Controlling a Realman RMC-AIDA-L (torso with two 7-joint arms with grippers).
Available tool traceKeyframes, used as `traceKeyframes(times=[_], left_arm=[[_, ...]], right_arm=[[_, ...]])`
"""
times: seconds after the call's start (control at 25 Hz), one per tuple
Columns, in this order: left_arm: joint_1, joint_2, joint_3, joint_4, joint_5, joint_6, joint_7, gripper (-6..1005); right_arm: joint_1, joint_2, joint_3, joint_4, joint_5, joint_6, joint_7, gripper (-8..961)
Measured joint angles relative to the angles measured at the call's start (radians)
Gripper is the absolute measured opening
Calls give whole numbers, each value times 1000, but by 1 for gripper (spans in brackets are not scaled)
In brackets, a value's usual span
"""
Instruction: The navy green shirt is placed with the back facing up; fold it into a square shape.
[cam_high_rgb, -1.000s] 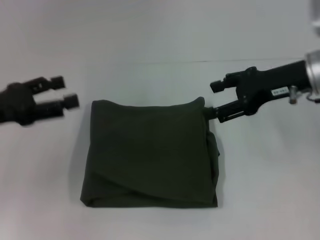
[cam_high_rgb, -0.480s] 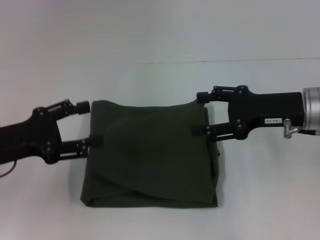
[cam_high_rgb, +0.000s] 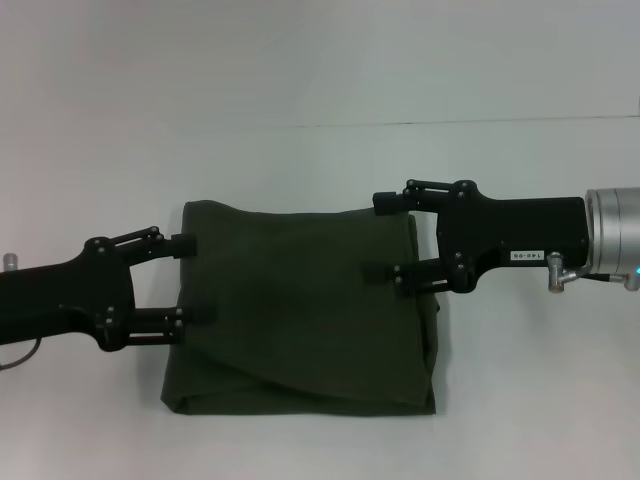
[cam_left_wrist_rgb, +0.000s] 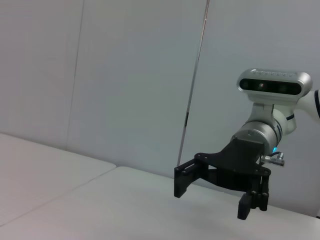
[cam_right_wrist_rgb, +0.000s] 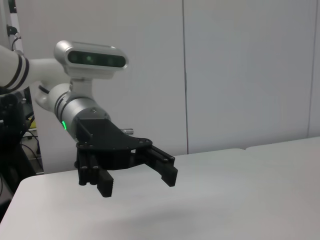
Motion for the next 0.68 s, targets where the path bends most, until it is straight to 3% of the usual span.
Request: traceKeyframes(times=[0.24,0.68], left_arm=[[-9,16,28,2,0,-2,-37,903],[-30,19,58,9,2,-9,-60,903]], right_arm=[[-3,4,3,1,1,-13,-13,909],[-5,5,10,2,2,-22,-20,909]])
